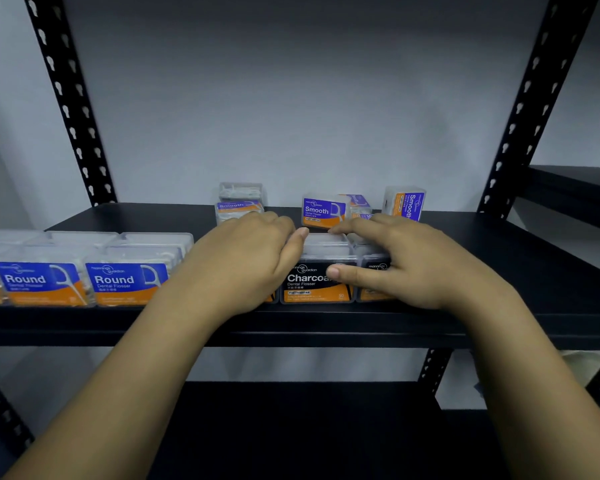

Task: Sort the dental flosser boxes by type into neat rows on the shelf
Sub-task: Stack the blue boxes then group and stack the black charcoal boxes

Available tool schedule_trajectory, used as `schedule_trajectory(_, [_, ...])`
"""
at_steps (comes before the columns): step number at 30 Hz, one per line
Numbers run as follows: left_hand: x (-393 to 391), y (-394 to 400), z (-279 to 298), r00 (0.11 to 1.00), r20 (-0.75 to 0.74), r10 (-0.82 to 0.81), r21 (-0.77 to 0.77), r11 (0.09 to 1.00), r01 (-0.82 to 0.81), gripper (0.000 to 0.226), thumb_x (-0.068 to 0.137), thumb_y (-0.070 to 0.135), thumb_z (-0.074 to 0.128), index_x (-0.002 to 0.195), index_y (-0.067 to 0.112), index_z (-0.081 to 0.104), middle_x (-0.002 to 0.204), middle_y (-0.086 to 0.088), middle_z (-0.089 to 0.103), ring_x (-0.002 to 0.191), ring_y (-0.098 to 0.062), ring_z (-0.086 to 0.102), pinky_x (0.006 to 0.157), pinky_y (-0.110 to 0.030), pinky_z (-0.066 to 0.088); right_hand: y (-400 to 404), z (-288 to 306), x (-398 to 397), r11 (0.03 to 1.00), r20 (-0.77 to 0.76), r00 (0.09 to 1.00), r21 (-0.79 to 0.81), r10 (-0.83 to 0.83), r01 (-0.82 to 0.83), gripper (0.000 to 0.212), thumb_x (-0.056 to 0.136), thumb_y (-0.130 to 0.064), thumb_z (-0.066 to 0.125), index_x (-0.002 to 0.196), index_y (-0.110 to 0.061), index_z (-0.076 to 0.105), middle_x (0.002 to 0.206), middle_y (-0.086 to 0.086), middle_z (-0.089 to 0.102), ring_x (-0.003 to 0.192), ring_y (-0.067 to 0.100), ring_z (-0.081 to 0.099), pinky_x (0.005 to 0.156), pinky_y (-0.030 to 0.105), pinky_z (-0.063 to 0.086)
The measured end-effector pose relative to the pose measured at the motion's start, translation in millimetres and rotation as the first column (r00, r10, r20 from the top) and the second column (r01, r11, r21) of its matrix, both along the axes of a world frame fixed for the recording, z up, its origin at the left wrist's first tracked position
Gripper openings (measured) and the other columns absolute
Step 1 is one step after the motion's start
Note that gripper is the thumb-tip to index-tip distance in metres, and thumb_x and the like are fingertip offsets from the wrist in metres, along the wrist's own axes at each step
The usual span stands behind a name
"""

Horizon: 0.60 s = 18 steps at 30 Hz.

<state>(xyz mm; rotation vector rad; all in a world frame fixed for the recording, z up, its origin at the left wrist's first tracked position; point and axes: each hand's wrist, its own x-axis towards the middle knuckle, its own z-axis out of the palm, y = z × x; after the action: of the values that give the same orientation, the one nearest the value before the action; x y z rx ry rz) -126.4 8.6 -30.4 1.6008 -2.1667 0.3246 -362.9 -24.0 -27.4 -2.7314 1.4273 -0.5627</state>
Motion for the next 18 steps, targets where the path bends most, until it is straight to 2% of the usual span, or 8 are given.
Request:
schedule_trajectory(5, [1.5, 5.9, -0.2, 0.999, -0.051, 0.005, 0.016, 1.000, -0.004, 0.048, 0.100, 0.047, 0.019, 0.096, 0.019, 0.058, 0.096, 0.003, 0.061, 0.094, -0.020, 0.056, 0.081, -0.045, 0.049, 7.4, -0.2, 5.2, 1.000, 0.002, 1.000, 0.003, 0.004, -0.004, 0.079, 0.072, -0.096, 0.035, 0.138, -0.053, 0.047, 0.129, -0.021, 0.059, 0.120, 0.006, 0.054, 0.100, 0.039, 0.049])
schedule_trajectory(10, [0.9, 6.2, 1.1, 1.000, -0.018, 0.007, 0.016, 1.000, -0.007, 0.051, 0.099, 0.046, 0.016, 0.097, 0.018, 0.058, 0.097, 0.002, 0.062, 0.094, -0.021, 0.056, 0.080, -0.042, 0.047, 7.2, 0.1, 6.2, 0.999, -0.025, 0.999, -0.001, -0.035, 0.035, 0.086, 0.069, -0.100, 0.029, 0.135, -0.048, 0.050, 0.129, -0.021, 0.062, 0.116, 0.007, 0.056, 0.096, 0.039, 0.050])
schedule_trajectory(14, [3.9, 1.4, -1.9, 0.999, -0.035, -0.012, -0.003, 1.000, 0.012, 0.055, 0.098, 0.050, 0.012, 0.097, 0.020, 0.059, 0.095, 0.004, 0.061, 0.092, -0.020, 0.056, 0.079, -0.044, 0.050, 8.1, 0.5, 7.4, 0.999, -0.032, 0.998, 0.000, -0.050, 0.050, 0.085, 0.069, -0.099, 0.030, 0.132, -0.046, 0.051, 0.127, -0.021, 0.062, 0.114, 0.008, 0.056, 0.091, 0.036, 0.048])
schedule_trajectory(18, [5.9, -0.8, -1.8, 0.998, -0.050, -0.023, 0.002, 1.000, 0.023, 0.057, 0.095, 0.052, 0.009, 0.097, 0.022, 0.058, 0.095, 0.005, 0.060, 0.091, -0.019, 0.056, 0.077, -0.043, 0.049, 11.1, 2.2, 9.8, 0.998, -0.034, 0.997, 0.002, -0.063, 0.063, 0.082, 0.069, -0.098, 0.031, 0.129, -0.045, 0.051, 0.126, -0.019, 0.062, 0.112, 0.010, 0.056, 0.092, 0.036, 0.048])
